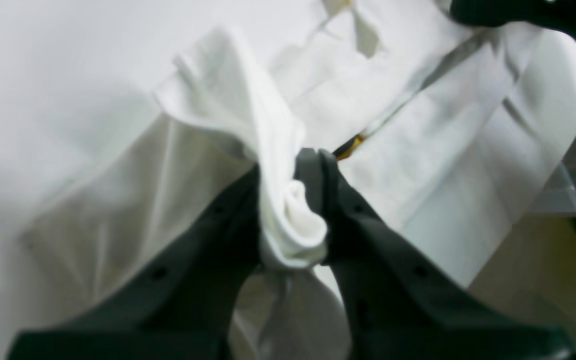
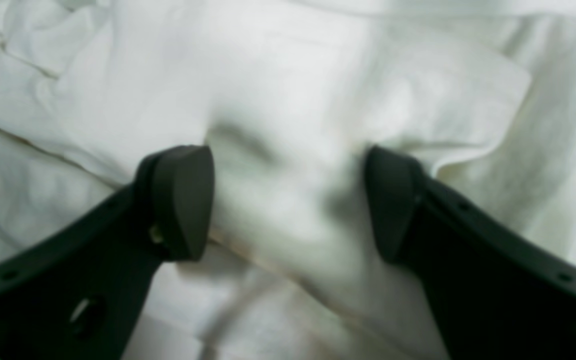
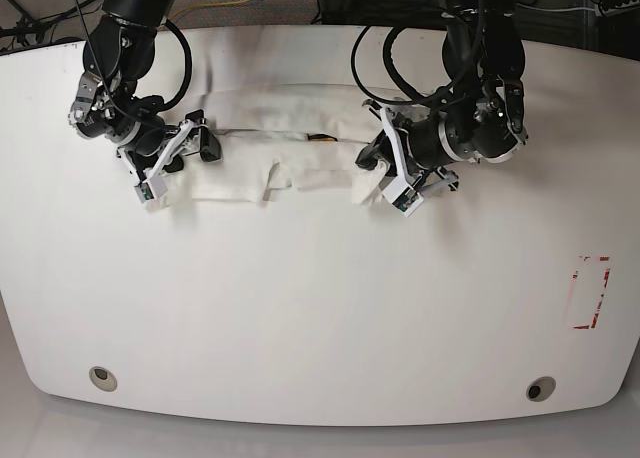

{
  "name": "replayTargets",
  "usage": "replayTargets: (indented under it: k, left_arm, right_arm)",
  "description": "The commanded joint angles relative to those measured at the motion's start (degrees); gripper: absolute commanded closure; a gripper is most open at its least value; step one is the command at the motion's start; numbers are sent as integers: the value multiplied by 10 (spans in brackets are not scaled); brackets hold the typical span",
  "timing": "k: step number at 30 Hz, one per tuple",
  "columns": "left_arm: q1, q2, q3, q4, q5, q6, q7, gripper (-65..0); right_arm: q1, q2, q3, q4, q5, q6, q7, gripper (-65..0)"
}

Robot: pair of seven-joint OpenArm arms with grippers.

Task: Fold the T-shirt properly
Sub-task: 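Release the hem and move the left gripper inward to grasp the folded shirt, then fold the shirt's side with the left gripper toward the right gripper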

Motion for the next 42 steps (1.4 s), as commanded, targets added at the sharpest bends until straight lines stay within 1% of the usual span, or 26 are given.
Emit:
replayTargets:
  k: [1,2,4,5,6,8,9,11,14,16,20,22,24,26,29,31,32,34,36,38,40,42]
  left_arm:
    - [-15,11,4,-10,-8,-1,-11,-17]
    - [-17,13,4,-12,-8,-1,-11,-38]
    - [-19,14,4,-12,-8,-1,-11,-131]
    - [-19,14,4,-13,-8,10,-11,-169]
    - [-22,16,4,-15,-8,28,-11,-217]
    - [-23,19,5,-15,-11,66,-11,-287]
    - [-24,26,12,-11,-13,80,-11,-311]
    - [-26,36,34,-7,-13,90,-11,-332]
    - [-42,40,94,6,-12,93,-9,-332]
    - [-47,40,122,18,-12,93,-9,-332]
    - [-60,37,127,35,-8,94,-9,-332]
    - [-63,33,121,37,5,94,-9,-332]
    - [-60,14,114,38,29,91,-9,-332]
    - [-59,-5,114,38,39,90,-9,-332]
    - [-54,-48,111,38,41,90,-9,-329]
    - [-36,-70,111,38,42,90,-9,-289]
    - [-31,-79,111,38,43,90,-10,-254]
    - [-27,-90,112,38,43,90,-10,-194]
    - [-26,-108,114,37,44,90,-10,-160]
    - [-26,-121,114,33,43,90,-10,-158]
    - [-26,-125,119,32,42,89,-10,-158]
    - [-29,-124,147,32,44,75,-9,-158]
  right_arm:
    - [-2,1,-2,-2,-17,-2,-31,-458]
    - [-2,1,-2,-2,-17,-2,-31,-458]
    - [-2,1,-2,-2,-17,-2,-31,-458]
    - [-2,1,-2,-2,-17,-2,-31,-458]
    - [-2,1,-2,-2,-17,-2,-31,-458]
    - [5,1,-2,-2,-17,-2,-31,-458]
    - [6,1,-2,-2,-17,-2,-31,-458]
    - [7,1,-2,-2,-17,-2,-31,-458]
    - [9,3,-2,-2,-17,-2,-31,-458]
    - [16,3,-2,-2,-17,-2,-31,-458]
    - [25,4,-2,-2,-16,-2,-34,-458]
    - [26,5,-2,6,-14,-2,-34,-458]
    - [30,5,-1,31,-15,-2,-35,-458]
    - [30,5,-1,50,-13,-2,-35,-458]
    - [39,4,-1,70,-13,-2,-51,-458]
    - [48,3,-1,72,-13,-2,-63,-458]
    - [50,3,0,72,-14,-2,-64,-458]
    - [51,3,0,72,-15,-2,-64,-458]
    - [51,2,-1,72,-15,-2,-64,-458]
    - [52,2,-1,72,-15,-2,-64,-458]
    - [52,1,-1,71,-15,-2,-64,-458]
    - [52,1,-1,71,-15,-2,-64,-458]
